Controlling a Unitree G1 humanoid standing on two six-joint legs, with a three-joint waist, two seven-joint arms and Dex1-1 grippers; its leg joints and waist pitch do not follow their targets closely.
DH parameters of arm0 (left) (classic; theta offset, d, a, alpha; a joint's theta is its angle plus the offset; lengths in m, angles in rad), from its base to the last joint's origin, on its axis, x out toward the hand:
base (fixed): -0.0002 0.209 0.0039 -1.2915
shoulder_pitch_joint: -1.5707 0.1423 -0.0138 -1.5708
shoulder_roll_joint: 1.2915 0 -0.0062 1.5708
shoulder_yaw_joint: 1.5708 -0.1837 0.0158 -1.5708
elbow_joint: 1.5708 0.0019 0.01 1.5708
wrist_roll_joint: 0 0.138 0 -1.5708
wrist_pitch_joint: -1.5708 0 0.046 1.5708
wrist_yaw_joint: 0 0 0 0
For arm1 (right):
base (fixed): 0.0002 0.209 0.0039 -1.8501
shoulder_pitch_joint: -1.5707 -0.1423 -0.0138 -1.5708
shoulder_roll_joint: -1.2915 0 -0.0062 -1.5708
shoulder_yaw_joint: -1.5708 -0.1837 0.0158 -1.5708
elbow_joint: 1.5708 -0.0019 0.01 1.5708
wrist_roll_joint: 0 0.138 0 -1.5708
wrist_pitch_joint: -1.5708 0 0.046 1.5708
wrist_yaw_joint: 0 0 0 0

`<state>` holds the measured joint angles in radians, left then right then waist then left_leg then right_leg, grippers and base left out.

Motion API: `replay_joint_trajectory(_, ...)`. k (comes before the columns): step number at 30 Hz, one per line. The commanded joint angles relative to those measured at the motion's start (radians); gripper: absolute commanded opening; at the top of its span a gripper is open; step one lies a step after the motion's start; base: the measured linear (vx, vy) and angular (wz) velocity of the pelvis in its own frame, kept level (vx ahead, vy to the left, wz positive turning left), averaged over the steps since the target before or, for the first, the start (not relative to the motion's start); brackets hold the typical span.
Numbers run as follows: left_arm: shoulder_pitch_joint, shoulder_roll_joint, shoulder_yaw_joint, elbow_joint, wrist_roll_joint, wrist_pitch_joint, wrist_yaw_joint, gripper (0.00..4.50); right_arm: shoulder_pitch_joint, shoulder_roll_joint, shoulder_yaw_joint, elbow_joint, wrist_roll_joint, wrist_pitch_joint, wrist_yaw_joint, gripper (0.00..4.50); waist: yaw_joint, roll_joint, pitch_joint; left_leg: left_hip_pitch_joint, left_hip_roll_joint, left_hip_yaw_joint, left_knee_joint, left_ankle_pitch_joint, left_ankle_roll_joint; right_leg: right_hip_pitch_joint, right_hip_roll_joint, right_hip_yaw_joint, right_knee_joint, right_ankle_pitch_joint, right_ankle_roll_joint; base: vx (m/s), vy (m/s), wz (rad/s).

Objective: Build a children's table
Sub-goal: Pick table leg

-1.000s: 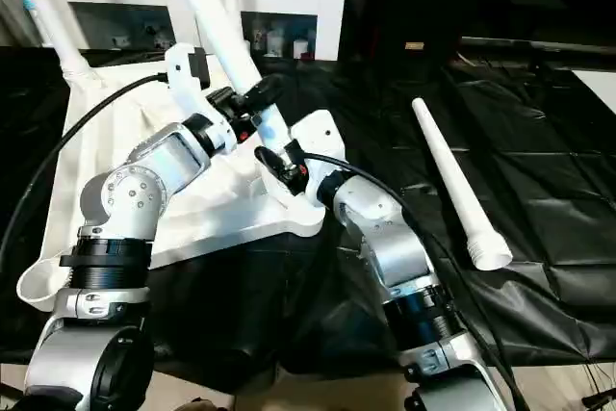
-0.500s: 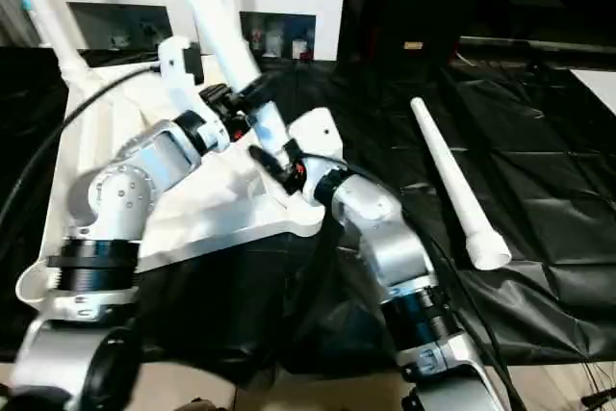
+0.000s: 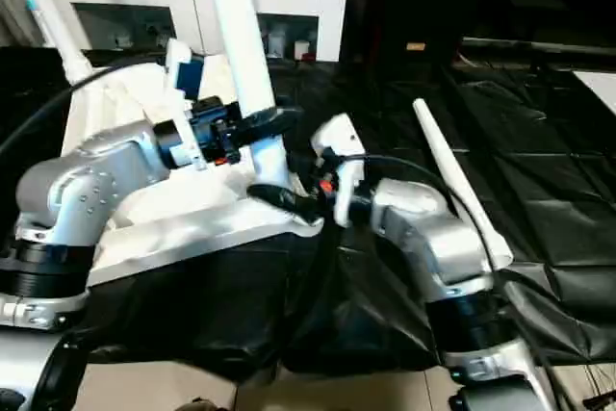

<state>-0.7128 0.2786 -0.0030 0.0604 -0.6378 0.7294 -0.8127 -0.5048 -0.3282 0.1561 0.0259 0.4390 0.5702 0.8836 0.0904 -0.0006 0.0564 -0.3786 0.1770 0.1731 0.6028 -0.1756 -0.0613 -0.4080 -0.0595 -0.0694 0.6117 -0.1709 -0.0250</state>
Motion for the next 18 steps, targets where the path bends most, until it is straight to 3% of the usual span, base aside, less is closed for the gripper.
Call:
replay_joint_trajectory(1,-0.001,0.017,-0.008,-0.032,-0.028,0.011,-0.046,1.93,0.009,-0.017,-0.016,-0.032,0.027,0.040,0.014,2.76,0.003,0.003,-0.072,0.014,0.045,-0.016,-0.066,-0.160,0.027,0.063,-0.078,0.051,-0.068,-0.194,-0.183,0.000,0.000,0.00)
replay_joint_trajectory(9,0.004,0.017,-0.010,-0.035,-0.032,0.014,-0.061,1.93,0.013,-0.025,-0.011,-0.042,0.031,0.055,0.020,2.11,0.003,0.002,-0.073,0.013,0.046,-0.016,-0.065,-0.154,0.023,0.063,-0.079,0.051,-0.066,-0.184,-0.184,0.000,0.000,0.00)
replay_joint_trajectory(15,0.004,0.018,-0.009,-0.020,0.004,-0.015,-0.032,1.93,0.002,0.000,-0.026,-0.018,-0.004,0.012,-0.048,2.04,0.004,0.004,-0.074,0.012,0.045,-0.016,-0.064,-0.148,0.019,0.062,-0.079,0.051,-0.066,-0.179,-0.182,0.000,0.000,0.00)
replay_joint_trajectory(17,0.002,0.014,-0.008,-0.010,0.021,-0.023,-0.007,2.49,-0.003,0.008,-0.031,-0.008,-0.015,-0.001,-0.067,2.03,0.002,0.004,-0.073,0.013,0.046,-0.016,-0.065,-0.154,0.016,0.062,-0.079,0.051,-0.067,-0.185,-0.180,0.000,0.000,0.00)
replay_joint_trajectory(18,-0.012,-0.012,0.020,0.032,0.038,-0.025,0.069,2.63,-0.015,0.029,-0.035,0.019,-0.047,-0.030,-0.121,2.00,0.002,0.005,-0.074,0.012,0.046,-0.016,-0.064,-0.154,0.012,0.062,-0.079,0.051,-0.065,-0.184,-0.180,0.000,0.000,0.00)
